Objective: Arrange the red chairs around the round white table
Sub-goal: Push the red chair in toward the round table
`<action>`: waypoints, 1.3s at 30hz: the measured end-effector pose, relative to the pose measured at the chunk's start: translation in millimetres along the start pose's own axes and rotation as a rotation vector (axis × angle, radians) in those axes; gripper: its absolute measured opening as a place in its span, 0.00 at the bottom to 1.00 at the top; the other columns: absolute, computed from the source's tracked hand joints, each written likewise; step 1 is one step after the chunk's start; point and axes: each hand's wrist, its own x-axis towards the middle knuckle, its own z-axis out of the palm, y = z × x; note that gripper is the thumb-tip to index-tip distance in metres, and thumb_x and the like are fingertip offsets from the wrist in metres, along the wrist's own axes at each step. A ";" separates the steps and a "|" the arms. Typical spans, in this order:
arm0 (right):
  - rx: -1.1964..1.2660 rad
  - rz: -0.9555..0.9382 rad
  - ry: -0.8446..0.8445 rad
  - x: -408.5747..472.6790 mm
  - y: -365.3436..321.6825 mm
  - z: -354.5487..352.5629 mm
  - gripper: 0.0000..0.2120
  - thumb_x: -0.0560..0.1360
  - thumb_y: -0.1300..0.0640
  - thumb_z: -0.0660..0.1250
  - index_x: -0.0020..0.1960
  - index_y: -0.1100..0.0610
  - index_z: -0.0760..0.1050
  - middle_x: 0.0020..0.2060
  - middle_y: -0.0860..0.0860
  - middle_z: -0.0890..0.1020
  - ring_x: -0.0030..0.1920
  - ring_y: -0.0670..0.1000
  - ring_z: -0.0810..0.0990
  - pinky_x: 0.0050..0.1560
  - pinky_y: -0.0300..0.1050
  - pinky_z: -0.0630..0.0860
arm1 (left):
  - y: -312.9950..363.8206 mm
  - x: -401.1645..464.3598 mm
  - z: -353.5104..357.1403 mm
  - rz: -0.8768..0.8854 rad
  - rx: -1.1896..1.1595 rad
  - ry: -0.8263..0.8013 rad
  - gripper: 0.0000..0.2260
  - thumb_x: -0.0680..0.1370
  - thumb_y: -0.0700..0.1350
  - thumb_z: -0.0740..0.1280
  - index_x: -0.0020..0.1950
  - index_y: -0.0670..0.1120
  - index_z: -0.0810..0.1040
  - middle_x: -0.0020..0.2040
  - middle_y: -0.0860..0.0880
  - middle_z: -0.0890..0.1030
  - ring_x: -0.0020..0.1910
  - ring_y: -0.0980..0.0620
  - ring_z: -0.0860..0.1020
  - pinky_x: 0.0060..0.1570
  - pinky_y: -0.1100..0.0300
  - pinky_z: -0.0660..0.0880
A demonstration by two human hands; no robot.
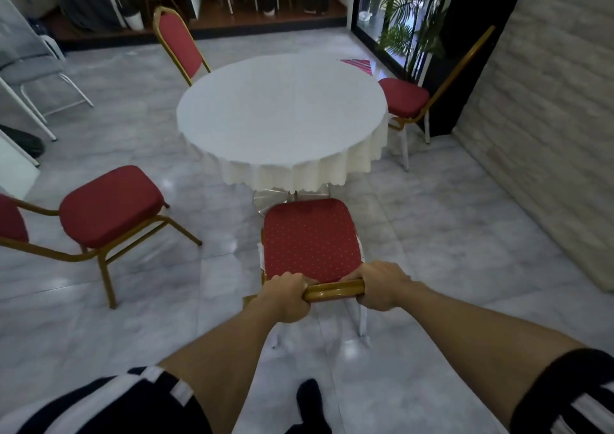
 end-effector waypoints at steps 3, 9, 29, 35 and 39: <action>-0.008 -0.003 -0.017 38.5 10.1 -24.0 0.22 0.77 0.55 0.66 0.62 0.30 0.81 0.39 0.40 0.80 0.42 0.49 0.79 0.42 0.44 0.71 | -11.3 32.8 -25.4 -0.012 0.006 -0.002 0.17 0.75 0.43 0.63 0.59 0.59 0.82 0.45 0.52 0.83 0.47 0.46 0.82 0.52 0.49 0.82; 0.001 0.024 -0.032 109.1 28.8 -70.5 0.24 0.75 0.54 0.66 0.64 0.28 0.80 0.42 0.41 0.81 0.44 0.49 0.79 0.43 0.45 0.73 | -33.6 95.8 -78.6 -0.024 0.005 -0.015 0.21 0.72 0.44 0.62 0.60 0.61 0.81 0.42 0.54 0.82 0.44 0.47 0.82 0.50 0.48 0.83; -0.063 -0.019 -0.086 206.6 58.2 -139.3 0.23 0.75 0.52 0.65 0.63 0.28 0.79 0.43 0.43 0.83 0.46 0.51 0.81 0.43 0.47 0.74 | -51.1 181.5 -147.8 -0.072 -0.034 -0.038 0.21 0.74 0.41 0.62 0.58 0.63 0.81 0.35 0.55 0.79 0.41 0.45 0.82 0.40 0.55 0.77; 0.004 -0.027 -0.110 194.2 68.7 -140.5 0.24 0.73 0.52 0.71 0.66 0.32 0.80 0.49 0.44 0.86 0.48 0.51 0.81 0.43 0.45 0.72 | -32.3 178.6 -155.2 -0.102 0.037 -0.144 0.27 0.76 0.60 0.68 0.75 0.59 0.73 0.49 0.51 0.82 0.53 0.44 0.82 0.59 0.47 0.79; 0.101 -0.043 -0.152 181.0 75.2 -164.6 0.39 0.69 0.40 0.81 0.77 0.45 0.74 0.63 0.49 0.84 0.62 0.53 0.82 0.59 0.49 0.78 | 1.0 176.1 -186.7 -0.163 0.128 -0.156 0.49 0.68 0.83 0.56 0.84 0.61 0.56 0.76 0.44 0.73 0.73 0.39 0.73 0.71 0.43 0.69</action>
